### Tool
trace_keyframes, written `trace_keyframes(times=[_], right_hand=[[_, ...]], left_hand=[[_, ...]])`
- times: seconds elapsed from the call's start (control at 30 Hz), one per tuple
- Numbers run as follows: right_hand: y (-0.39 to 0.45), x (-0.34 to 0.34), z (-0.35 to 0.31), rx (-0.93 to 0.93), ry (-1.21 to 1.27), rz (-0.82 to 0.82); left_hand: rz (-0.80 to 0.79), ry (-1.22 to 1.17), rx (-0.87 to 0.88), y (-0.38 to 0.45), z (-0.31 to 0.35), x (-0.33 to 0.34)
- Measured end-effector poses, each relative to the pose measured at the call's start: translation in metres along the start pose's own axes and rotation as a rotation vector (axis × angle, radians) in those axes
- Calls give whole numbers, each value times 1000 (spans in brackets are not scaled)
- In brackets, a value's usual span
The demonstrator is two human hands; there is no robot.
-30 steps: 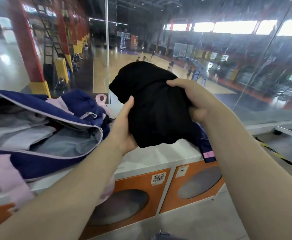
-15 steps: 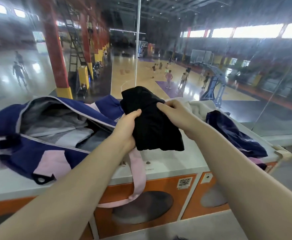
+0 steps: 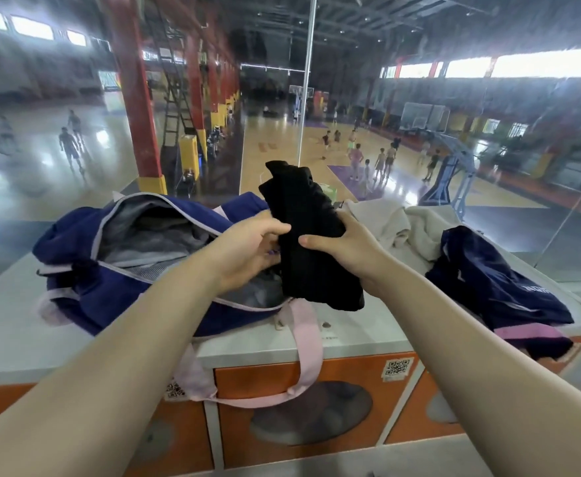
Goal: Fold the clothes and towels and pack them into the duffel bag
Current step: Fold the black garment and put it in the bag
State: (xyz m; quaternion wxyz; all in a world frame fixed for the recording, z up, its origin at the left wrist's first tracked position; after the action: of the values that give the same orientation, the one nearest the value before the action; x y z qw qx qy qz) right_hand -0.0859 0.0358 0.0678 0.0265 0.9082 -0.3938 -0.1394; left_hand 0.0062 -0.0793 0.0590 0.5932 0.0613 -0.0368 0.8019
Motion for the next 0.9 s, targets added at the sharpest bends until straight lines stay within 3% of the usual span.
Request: trace_keyframes(times=[0.2,0.27,0.3,0.4,0.5,0.6,0.77,0.9], right_hand=[[3,-1,-3,70,86,1],[4,-2,-3,85,109,-31],[4,-2,-4,92,120,-60],[1,0,-7,128,124,-182],[-3,1,-2,171,103,-255],[-6,6,4,204,37,-293],[-7,6,7,229,-44,-337],[-11,0,10,262,-88,-377]], left_hand=[[361,1215,246,-17,51,-66],[369,1715,243,-18,47,-90],[351,1843,189,-17,39,-101],[401,1963,104,-10,14,-118],[532,1972,109,-8,-5,-119],[548,1969,35,-7,-32,-127],[649,1874,75,1,-14,-133],[447,1953,-9,15,-23,-130]])
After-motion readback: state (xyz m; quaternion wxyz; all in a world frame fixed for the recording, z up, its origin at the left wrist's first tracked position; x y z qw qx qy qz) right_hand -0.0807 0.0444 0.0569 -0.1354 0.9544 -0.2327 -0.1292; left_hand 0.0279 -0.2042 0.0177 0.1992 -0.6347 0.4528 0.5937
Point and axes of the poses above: each hand's wrist, its own y-axis towards the middle knuckle, its own x-axis out of the palm, z = x × y, the point moved 6 cm from there along y, towards the middle knuckle, and after that the axes turned 1 degree about y, right-handed, at the moved point
